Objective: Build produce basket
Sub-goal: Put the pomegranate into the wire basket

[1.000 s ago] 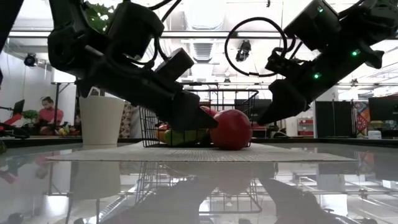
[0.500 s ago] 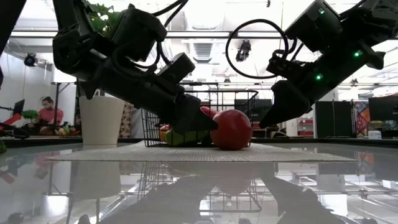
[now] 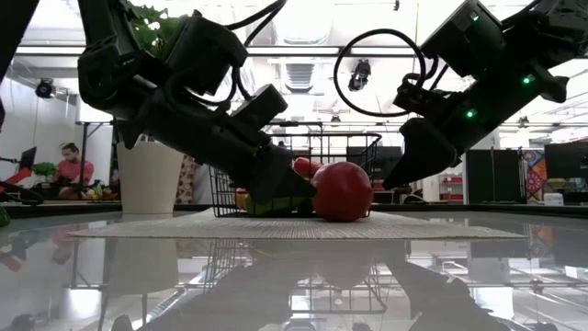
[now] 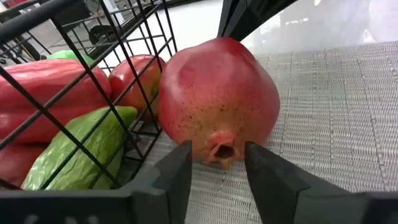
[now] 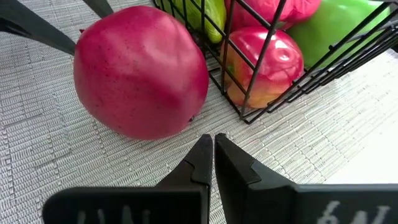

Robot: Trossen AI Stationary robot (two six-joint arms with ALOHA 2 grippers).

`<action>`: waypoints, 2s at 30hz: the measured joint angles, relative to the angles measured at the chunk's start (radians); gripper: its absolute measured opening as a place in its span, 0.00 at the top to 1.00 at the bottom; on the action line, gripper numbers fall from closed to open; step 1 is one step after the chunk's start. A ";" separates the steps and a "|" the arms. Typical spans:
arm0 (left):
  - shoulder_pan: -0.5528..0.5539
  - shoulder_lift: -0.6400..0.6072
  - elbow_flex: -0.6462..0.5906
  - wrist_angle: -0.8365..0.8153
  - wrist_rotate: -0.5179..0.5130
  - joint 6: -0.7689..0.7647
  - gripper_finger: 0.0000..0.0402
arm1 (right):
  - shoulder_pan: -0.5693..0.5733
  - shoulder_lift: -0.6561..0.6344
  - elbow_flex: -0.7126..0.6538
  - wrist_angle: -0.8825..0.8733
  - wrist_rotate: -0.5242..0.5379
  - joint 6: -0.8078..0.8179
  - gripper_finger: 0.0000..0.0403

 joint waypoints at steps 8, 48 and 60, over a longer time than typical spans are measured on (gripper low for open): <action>0.000 0.000 0.000 0.003 0.012 0.001 0.83 | 0.000 0.000 0.000 0.000 0.000 0.000 0.98; -0.070 -0.166 -0.018 0.000 -0.020 0.130 1.00 | 0.040 -0.151 -0.014 -0.115 -0.018 0.026 0.98; -0.063 -0.182 -0.021 -0.130 -0.003 -0.014 0.80 | 0.040 -0.136 -0.015 0.025 -0.036 -0.026 0.98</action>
